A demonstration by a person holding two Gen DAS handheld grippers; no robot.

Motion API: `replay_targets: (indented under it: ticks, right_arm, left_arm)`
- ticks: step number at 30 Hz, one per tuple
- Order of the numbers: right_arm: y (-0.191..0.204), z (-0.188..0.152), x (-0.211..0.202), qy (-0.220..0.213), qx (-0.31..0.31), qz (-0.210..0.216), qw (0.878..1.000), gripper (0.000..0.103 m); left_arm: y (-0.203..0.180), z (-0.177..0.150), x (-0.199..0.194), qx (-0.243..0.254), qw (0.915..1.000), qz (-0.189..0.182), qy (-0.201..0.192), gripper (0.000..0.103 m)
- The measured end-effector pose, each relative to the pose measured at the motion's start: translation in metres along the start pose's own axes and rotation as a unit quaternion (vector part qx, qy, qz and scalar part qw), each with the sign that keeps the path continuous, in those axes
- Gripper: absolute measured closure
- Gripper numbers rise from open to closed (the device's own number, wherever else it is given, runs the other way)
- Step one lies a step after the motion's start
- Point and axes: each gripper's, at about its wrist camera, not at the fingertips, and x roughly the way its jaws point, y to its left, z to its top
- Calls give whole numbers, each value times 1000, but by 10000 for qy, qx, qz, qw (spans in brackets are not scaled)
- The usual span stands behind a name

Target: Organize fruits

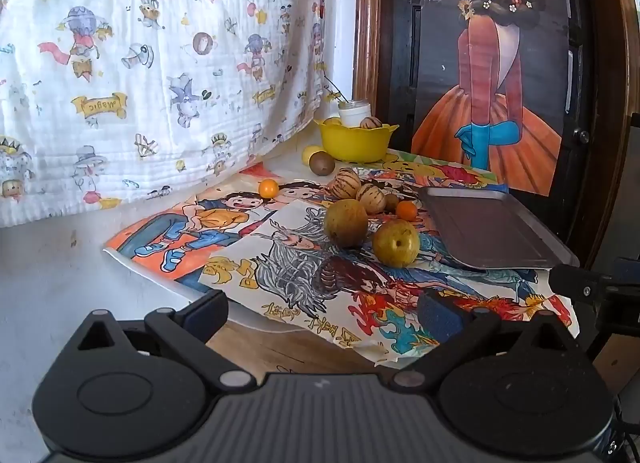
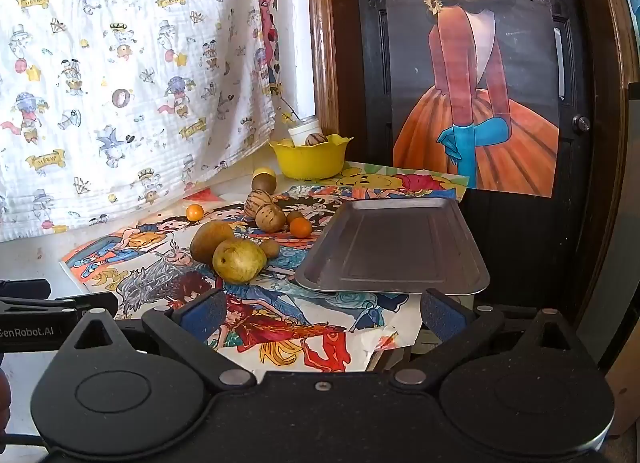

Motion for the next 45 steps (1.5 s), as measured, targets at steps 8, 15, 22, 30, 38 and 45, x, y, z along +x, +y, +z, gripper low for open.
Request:
replay_targets:
  ticks: [8,15,22,30,38,45]
  right_arm:
    - [0,0,0,-1,-1,0,10000,0]
    - [0,0,0,-1,-2,2,10000,0]
    - [0,-1,1,13,2,0,10000,0]
    - [0,-2,2,26,6,0,10000,0]
    - [-1,-2,3,34,8,0,10000,0]
    - [-2,-1,2,42,11,0,10000,0]
  left_arm:
    - [0,0,0,-22,10000,-16,-14,0]
    - [0,0,0,-23,10000,-15,-11,1]
    - [0,0,0,-23,10000,-13,-4,0]
    - [0,-1,0,-34,10000,-3,19,0]
    - [1,-2,3,-37,10000,-3,35,0]
    - [1,-2,3,-38,10000,-2,45,0]
